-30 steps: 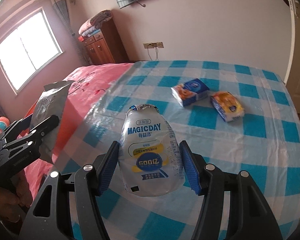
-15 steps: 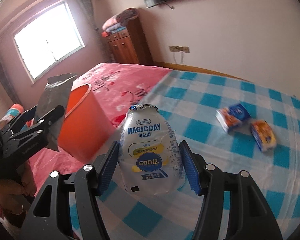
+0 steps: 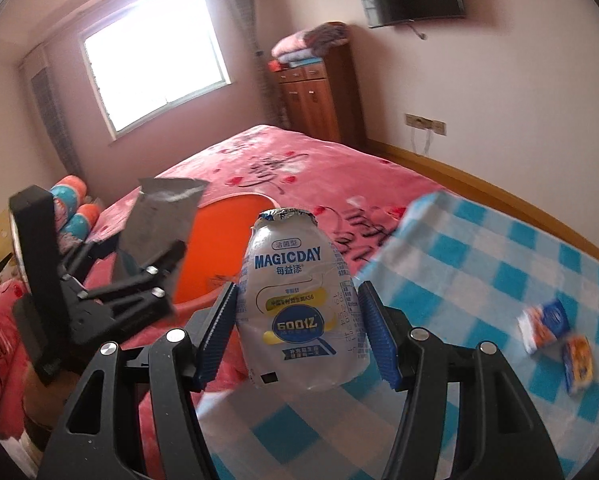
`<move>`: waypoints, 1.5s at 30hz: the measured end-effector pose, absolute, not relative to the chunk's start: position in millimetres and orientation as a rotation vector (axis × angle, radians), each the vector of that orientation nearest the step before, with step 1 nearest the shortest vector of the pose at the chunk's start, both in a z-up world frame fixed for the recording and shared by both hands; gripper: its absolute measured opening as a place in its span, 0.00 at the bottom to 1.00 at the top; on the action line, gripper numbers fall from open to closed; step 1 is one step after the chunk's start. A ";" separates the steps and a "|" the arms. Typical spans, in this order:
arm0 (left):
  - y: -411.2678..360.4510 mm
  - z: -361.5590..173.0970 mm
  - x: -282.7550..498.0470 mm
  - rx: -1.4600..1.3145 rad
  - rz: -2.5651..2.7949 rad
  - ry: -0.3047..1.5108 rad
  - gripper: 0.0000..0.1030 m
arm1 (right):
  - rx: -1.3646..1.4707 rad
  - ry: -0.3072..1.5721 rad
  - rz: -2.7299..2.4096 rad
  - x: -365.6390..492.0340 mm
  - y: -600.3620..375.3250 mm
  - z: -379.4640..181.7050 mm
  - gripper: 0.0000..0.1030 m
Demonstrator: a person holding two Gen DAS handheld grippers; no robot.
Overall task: Collect trash
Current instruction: 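Carry both packs over the orange bucket and open both grippers, then move both grippers back over the checkered cloth toward the last two items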
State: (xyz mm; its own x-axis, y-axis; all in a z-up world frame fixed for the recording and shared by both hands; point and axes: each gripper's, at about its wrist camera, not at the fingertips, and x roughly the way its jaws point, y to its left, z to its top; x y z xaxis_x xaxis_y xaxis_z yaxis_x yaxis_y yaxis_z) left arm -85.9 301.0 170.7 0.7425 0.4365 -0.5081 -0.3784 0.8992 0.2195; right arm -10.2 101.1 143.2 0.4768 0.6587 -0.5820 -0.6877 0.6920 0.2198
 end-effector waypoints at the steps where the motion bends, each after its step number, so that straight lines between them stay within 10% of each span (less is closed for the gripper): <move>1: 304.1 169.7 -84.4 0.103 0.454 0.587 0.73 | -0.051 0.687 0.832 -9.5 106.8 144.1 0.60; 16: 344.1 151.3 -76.3 0.012 0.494 0.658 0.75 | -0.060 0.707 0.915 10.0 189.4 145.4 0.60; 24: 357.2 150.0 -85.2 -0.028 0.515 0.650 0.92 | 0.048 0.717 0.903 20.7 167.5 133.3 0.87; 45: 321.1 167.7 -111.5 -0.076 0.410 0.574 0.93 | 0.024 0.561 0.592 -14.9 58.2 113.1 0.90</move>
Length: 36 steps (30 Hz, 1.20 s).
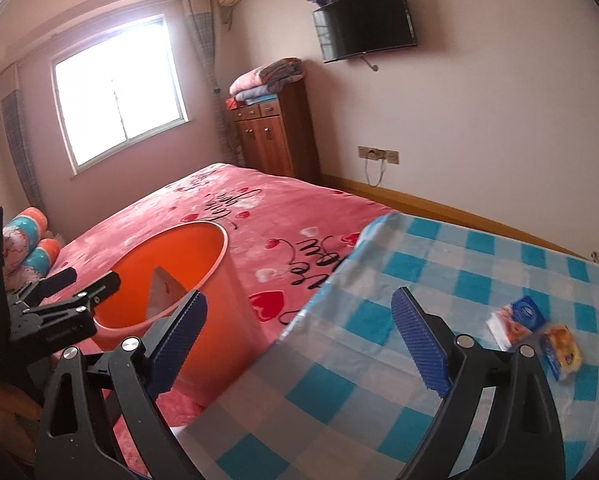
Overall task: Collect trash
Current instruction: 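Move both grippers back over the checkered cloth toward the last two items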
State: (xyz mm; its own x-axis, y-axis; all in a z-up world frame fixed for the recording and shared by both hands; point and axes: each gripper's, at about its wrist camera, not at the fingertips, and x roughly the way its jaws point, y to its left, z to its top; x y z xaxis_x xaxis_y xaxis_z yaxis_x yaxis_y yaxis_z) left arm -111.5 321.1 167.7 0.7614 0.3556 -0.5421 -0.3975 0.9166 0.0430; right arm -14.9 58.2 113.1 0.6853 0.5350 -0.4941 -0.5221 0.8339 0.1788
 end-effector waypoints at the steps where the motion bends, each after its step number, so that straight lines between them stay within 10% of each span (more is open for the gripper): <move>1: 317.5 167.9 -112.1 -0.074 0.403 0.575 0.93 | 0.026 0.561 0.584 -16.2 54.0 111.2 0.90; 36: 170.3 126.6 -94.2 0.011 0.119 0.680 0.93 | 0.057 0.549 0.267 -29.1 -85.1 60.6 0.91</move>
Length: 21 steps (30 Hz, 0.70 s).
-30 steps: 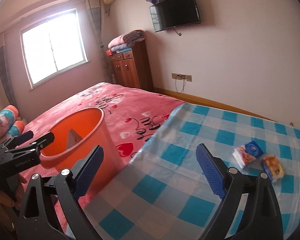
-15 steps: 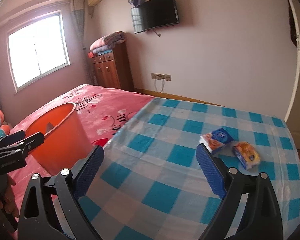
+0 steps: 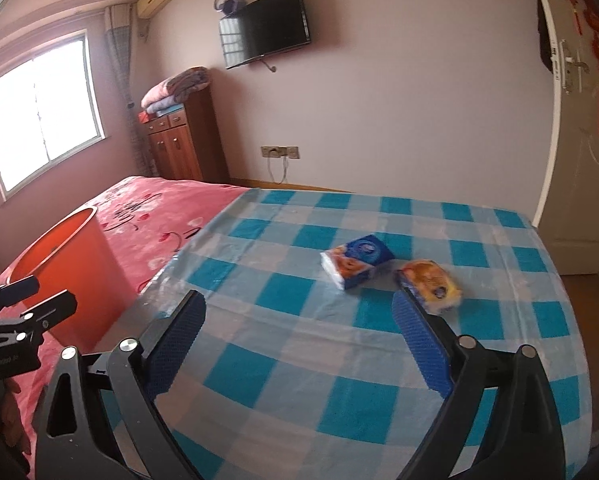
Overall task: Collect trash
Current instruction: 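Move both grippers back over the checkered cloth toward the last two items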
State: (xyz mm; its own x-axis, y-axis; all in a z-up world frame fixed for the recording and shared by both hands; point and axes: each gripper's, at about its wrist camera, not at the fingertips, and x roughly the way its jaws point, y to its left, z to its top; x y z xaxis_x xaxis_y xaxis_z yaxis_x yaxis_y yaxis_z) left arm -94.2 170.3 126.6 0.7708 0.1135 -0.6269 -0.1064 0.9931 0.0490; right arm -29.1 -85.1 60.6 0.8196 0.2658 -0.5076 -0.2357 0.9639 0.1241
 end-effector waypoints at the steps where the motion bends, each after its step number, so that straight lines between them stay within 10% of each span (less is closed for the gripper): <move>1: 166.3 125.7 -93.3 0.015 0.114 0.683 0.93 | 0.057 0.549 0.258 -28.2 -89.1 59.2 0.91; 21: 89.5 107.0 -62.1 0.058 0.006 0.765 0.93 | 0.170 0.666 0.168 14.4 -180.8 15.6 0.91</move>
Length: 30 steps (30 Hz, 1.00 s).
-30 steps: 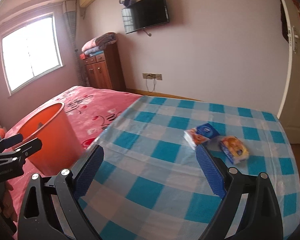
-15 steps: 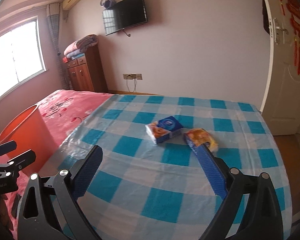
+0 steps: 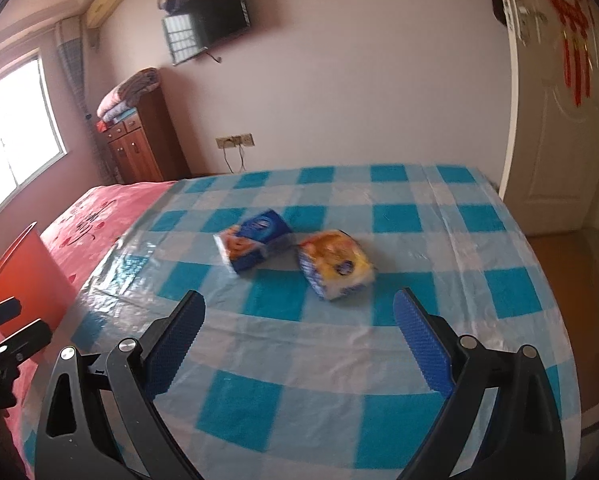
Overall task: Collect trash
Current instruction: 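Move both grippers back over the checkered cloth toward the last two items, then grasp the blue Vinda tissue pack with the left gripper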
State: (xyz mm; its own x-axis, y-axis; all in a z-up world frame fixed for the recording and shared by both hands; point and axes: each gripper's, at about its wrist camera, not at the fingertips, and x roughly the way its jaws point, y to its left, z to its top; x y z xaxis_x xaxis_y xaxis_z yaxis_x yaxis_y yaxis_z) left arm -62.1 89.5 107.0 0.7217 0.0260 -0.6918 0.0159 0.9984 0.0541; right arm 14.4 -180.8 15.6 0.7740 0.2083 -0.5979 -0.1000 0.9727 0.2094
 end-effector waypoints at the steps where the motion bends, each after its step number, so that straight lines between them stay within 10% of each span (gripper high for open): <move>1: 84.8 107.1 -57.8 0.047 -0.006 0.771 0.93 | 0.174 0.683 0.168 19.1 -186.1 11.5 0.91; 30: -32.5 51.5 119.5 0.376 -0.363 0.835 0.93 | 0.123 0.869 0.298 97.7 -199.9 -26.9 0.91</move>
